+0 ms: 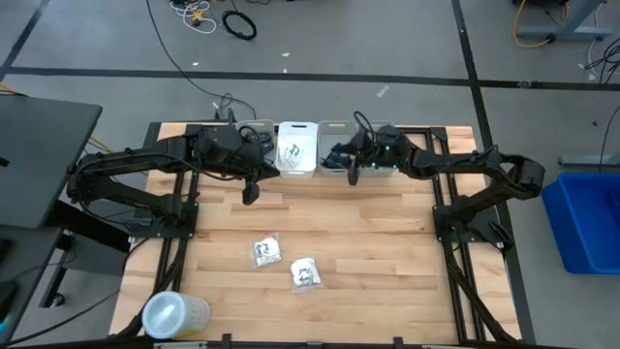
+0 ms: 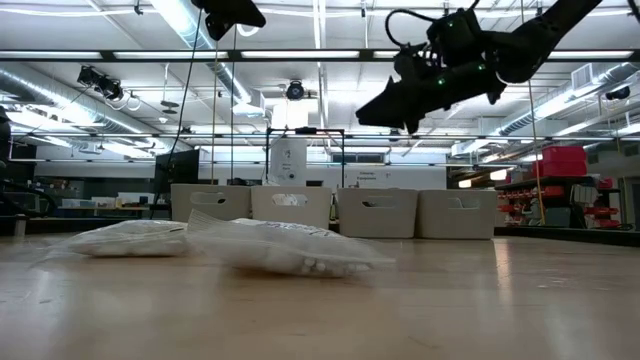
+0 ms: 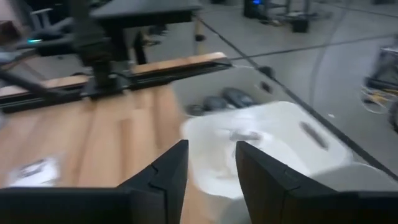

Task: Pick & Place Travel size toiletries
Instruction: Put the white cotton pack into the white bin

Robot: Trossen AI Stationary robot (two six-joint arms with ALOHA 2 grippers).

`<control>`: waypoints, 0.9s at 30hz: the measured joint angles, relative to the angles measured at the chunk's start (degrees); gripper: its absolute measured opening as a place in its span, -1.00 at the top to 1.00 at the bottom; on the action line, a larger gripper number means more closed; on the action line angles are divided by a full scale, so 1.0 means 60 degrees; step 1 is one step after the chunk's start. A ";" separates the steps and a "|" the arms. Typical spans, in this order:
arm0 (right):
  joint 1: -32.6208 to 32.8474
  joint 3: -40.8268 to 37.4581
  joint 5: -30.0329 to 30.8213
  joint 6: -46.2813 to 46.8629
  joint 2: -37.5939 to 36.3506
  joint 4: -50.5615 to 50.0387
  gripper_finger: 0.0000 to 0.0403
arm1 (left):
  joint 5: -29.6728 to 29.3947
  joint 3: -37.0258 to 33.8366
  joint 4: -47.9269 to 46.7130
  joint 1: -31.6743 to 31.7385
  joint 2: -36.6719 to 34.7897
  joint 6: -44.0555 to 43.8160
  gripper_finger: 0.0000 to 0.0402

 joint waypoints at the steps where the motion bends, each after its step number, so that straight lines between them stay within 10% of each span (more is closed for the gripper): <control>1: 0.0179 0.0000 -0.0007 -0.0025 0.0000 0.0020 0.30 | 0.0065 0.0000 0.0000 0.0000 0.0000 -0.0007 0.98; 27: 0.2411 0.0000 0.0169 0.0001 0.0000 0.0141 0.31 | -0.0204 0.0018 -0.1641 -0.1734 0.0913 -0.1201 0.99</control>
